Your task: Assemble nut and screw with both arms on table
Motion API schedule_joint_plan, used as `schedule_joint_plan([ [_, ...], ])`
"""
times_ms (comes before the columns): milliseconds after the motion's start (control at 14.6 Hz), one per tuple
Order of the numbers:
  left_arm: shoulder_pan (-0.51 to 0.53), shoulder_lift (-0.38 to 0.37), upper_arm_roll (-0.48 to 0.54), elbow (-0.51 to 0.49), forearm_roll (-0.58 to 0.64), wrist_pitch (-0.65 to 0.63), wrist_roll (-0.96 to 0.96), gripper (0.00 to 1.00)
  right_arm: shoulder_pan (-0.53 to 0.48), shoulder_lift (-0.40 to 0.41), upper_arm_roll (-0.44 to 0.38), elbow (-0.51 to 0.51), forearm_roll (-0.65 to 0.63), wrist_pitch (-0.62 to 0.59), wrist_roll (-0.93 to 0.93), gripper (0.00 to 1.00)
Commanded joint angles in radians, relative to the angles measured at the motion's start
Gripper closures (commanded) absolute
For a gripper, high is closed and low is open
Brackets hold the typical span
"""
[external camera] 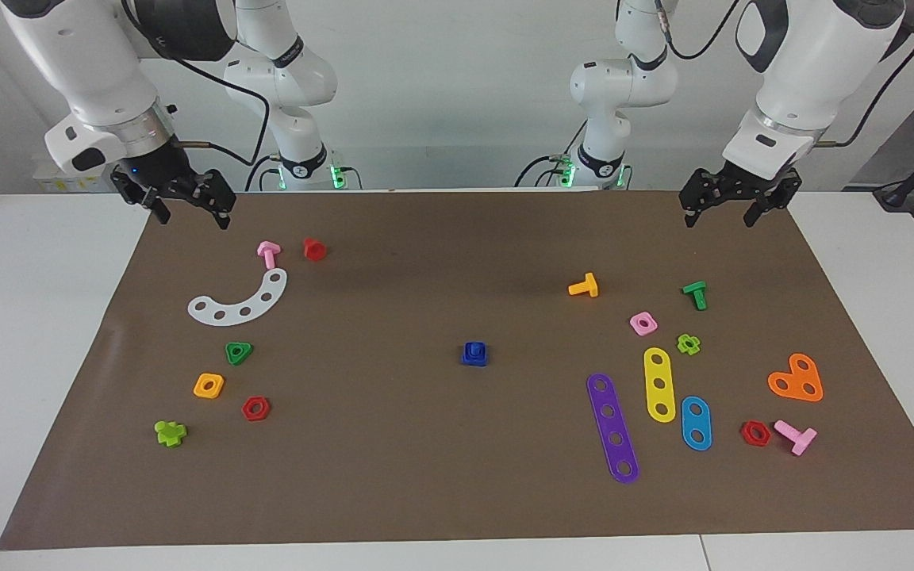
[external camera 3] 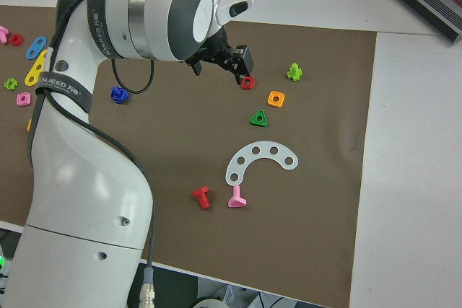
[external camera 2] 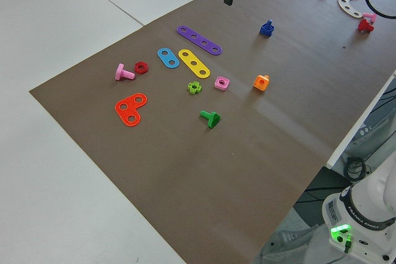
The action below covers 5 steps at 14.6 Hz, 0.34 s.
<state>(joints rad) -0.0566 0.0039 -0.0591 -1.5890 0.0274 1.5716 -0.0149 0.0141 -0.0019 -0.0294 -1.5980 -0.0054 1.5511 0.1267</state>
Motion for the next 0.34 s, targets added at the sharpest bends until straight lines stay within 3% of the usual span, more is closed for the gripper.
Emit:
schedule_joint_plan([
  [0,-0.012,-0.018,0.009,-0.016,0.02,0.015,0.01,0.0,-0.017,-0.017,0.009,-0.017,0.008,0.001,-0.027,0.0],
  [274,-0.003,-0.019,0.009,-0.017,-0.003,0.018,0.01,0.0,-0.017,-0.017,0.009,-0.017,0.008,0.001,-0.027,0.0],
])
